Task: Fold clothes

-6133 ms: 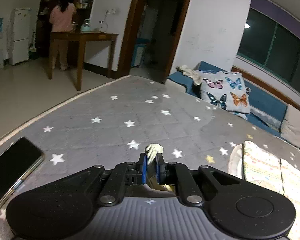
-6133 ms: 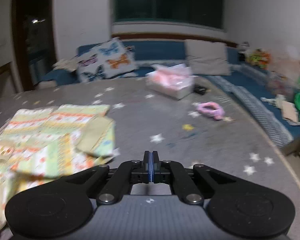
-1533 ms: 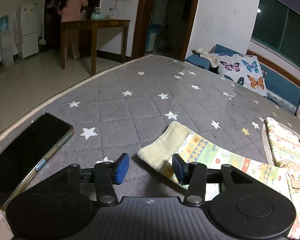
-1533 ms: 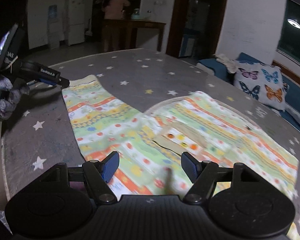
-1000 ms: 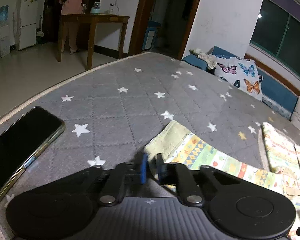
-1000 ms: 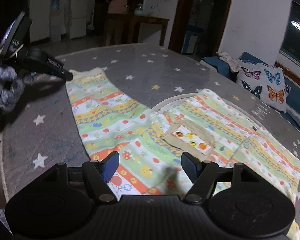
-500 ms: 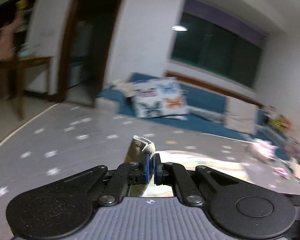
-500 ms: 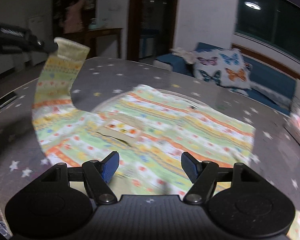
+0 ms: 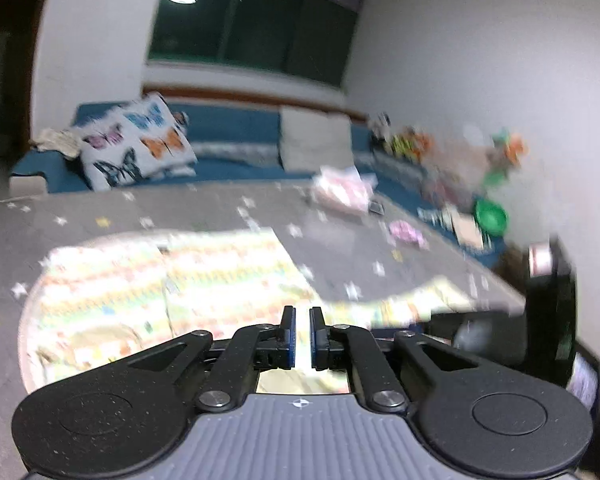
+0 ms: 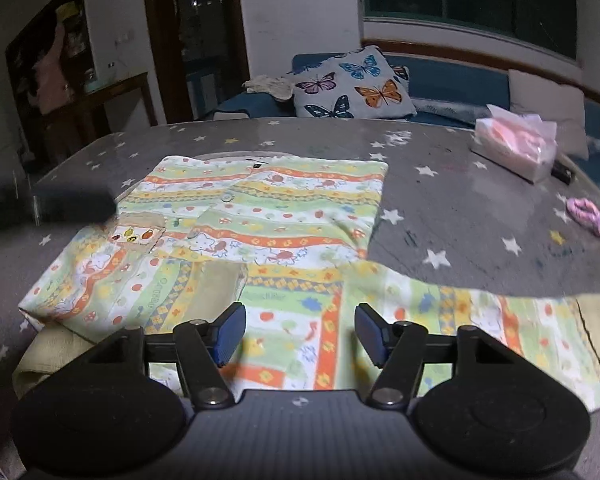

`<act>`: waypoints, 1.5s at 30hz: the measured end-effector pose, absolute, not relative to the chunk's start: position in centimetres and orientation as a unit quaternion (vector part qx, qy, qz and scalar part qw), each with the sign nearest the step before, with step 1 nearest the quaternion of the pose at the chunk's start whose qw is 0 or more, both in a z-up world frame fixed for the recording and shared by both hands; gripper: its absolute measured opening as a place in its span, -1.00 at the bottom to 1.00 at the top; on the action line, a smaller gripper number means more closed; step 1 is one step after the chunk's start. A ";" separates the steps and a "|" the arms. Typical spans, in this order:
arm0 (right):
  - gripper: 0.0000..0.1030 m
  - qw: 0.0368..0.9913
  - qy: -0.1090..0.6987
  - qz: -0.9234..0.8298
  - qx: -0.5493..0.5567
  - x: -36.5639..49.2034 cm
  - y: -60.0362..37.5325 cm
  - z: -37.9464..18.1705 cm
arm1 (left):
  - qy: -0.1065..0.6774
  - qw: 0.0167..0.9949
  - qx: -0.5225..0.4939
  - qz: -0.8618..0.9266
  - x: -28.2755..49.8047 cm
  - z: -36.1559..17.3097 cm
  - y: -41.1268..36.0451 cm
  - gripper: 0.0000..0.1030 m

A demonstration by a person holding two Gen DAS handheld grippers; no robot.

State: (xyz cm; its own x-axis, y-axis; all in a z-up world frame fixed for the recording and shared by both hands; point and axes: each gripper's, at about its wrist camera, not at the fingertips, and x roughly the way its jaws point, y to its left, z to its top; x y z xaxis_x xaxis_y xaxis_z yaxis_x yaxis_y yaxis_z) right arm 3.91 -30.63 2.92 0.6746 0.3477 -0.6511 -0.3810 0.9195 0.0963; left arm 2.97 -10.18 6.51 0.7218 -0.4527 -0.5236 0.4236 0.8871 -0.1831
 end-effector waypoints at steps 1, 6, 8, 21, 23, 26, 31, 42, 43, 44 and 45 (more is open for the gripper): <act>0.15 0.915 0.350 0.201 -0.022 3.8 -30.6 3.0 | 0.291 0.926 -0.019 -0.240 2.7 6.2 -10.3 -0.73; -0.14 0.911 0.348 0.220 -0.006 3.9 -29.8 3.5 | 0.286 0.937 0.002 -0.199 2.2 5.5 -7.0 -0.48; -0.17 0.907 0.351 0.232 0.000 4.0 -29.1 3.4 | 0.292 0.942 -0.002 -0.162 2.4 5.0 -4.6 -0.48; -0.80 0.897 0.373 0.234 -0.028 6.4 -24.3 1.2 | 0.343 0.938 -0.034 -0.042 2.5 1.1 3.9 -0.55; -0.89 0.900 0.371 0.226 -0.035 6.4 -24.2 1.3 | 0.350 0.936 -0.030 -0.040 2.7 0.5 4.1 -0.62; -0.92 0.906 0.361 0.217 -0.045 6.1 -24.1 1.7 | 0.355 0.934 -0.021 -0.036 2.8 0.0 4.3 -0.63; -0.92 0.915 0.347 0.196 -0.060 5.6 -24.1 2.4 | 0.342 0.939 -0.028 -0.036 3.2 0.9 4.5 -0.63; -0.81 0.914 0.342 0.209 -0.063 4.4 -24.3 2.6 | 0.345 0.936 0.001 -0.066 6.1 0.1 2.1 -0.62; -0.81 0.910 0.346 0.218 -0.065 4.2 -24.4 2.6 | 0.348 0.935 0.003 -0.065 6.2 -0.3 2.1 -0.62; -0.80 0.907 0.350 0.223 -0.068 4.1 -24.4 2.5 | 0.346 0.936 0.005 -0.066 6.1 -0.5 2.0 -0.62; -0.80 0.905 0.354 0.224 -0.070 4.0 -24.5 2.2 | 0.344 0.937 0.008 -0.064 6.0 -0.5 1.9 -0.62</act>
